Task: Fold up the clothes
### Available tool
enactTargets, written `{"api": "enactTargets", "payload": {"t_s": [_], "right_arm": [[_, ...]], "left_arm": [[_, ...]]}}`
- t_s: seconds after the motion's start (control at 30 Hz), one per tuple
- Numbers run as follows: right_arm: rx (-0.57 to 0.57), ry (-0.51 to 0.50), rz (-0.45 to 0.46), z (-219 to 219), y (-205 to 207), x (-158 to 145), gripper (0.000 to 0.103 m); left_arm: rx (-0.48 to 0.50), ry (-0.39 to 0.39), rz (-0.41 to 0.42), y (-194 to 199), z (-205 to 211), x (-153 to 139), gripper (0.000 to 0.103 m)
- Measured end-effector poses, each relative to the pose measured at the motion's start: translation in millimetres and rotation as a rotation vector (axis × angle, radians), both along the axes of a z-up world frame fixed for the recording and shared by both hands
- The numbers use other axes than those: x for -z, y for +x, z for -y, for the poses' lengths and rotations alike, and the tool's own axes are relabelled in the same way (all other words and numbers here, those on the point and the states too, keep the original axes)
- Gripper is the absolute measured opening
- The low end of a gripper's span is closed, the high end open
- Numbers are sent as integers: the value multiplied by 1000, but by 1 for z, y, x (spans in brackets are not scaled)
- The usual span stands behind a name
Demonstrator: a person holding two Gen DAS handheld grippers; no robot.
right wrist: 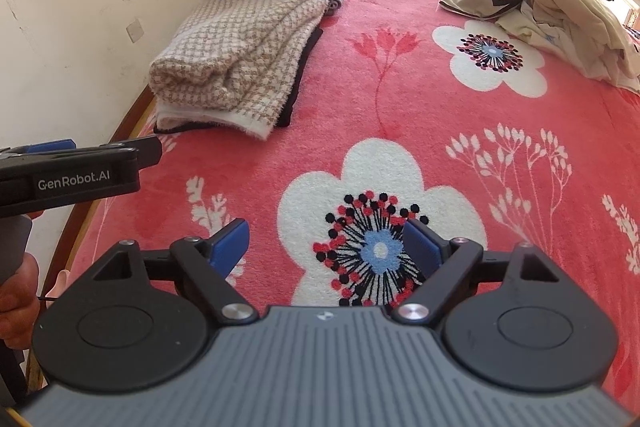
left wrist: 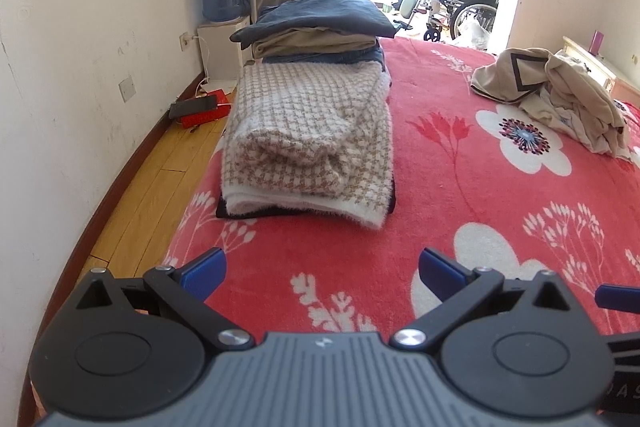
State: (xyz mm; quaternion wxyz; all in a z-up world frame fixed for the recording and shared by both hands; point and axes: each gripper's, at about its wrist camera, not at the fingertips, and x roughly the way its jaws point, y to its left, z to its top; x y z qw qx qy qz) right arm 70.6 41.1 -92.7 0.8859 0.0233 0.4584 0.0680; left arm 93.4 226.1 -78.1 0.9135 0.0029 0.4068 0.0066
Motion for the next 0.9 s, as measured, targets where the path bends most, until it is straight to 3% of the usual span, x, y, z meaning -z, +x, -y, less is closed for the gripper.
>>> {"api": "enactTargets", "payload": {"t_s": [0.9], "right_arm": [[-38, -26, -6, -8, -3, 2, 84]], "left_arm": [[-1, 4, -17, 0, 0, 3, 103]]}}
